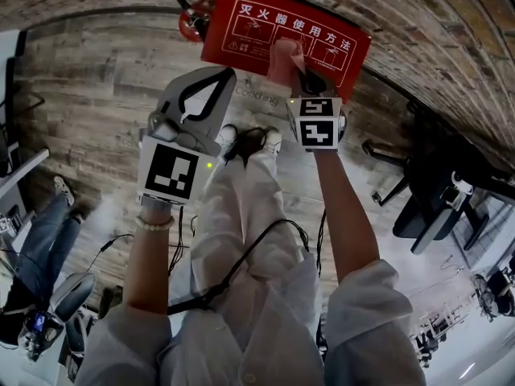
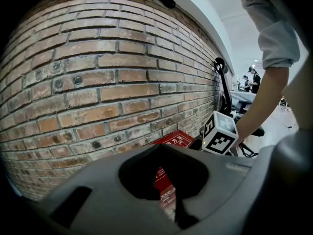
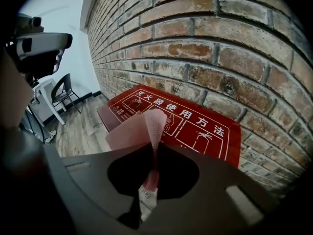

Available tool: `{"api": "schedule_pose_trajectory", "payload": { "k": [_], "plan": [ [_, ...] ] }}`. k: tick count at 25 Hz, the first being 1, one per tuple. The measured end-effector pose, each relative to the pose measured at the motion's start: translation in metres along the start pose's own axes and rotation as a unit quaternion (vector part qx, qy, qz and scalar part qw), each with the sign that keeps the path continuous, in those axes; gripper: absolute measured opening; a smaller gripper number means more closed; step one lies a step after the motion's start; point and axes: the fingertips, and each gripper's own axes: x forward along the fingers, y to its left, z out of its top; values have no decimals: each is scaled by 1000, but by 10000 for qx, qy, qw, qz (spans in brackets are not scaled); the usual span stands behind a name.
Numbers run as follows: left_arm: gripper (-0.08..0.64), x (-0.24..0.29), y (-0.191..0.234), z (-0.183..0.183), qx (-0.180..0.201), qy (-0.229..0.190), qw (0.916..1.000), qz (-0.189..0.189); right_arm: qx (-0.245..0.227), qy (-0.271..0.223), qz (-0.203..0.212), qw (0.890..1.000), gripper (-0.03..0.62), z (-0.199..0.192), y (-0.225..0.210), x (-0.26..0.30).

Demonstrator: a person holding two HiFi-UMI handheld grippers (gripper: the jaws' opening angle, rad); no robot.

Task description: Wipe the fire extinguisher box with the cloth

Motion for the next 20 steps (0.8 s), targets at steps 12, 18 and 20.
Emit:
{"api": "schedule_pose_trajectory", "payload": {
  "k": [12, 18, 20],
  "plan": [
    [-3, 5, -12, 5, 56, -2, 9999, -127, 139, 121, -444, 9988, 21, -27, -39, -22],
    [-3, 11, -18, 6, 82, 14, 9999, -146, 328, 186, -627, 9973, 21, -43, -59, -33],
    [-3, 13, -21, 7, 91, 16, 9998, -162, 336, 215, -674, 9969, 21, -48, -65, -37]
  ]
}}
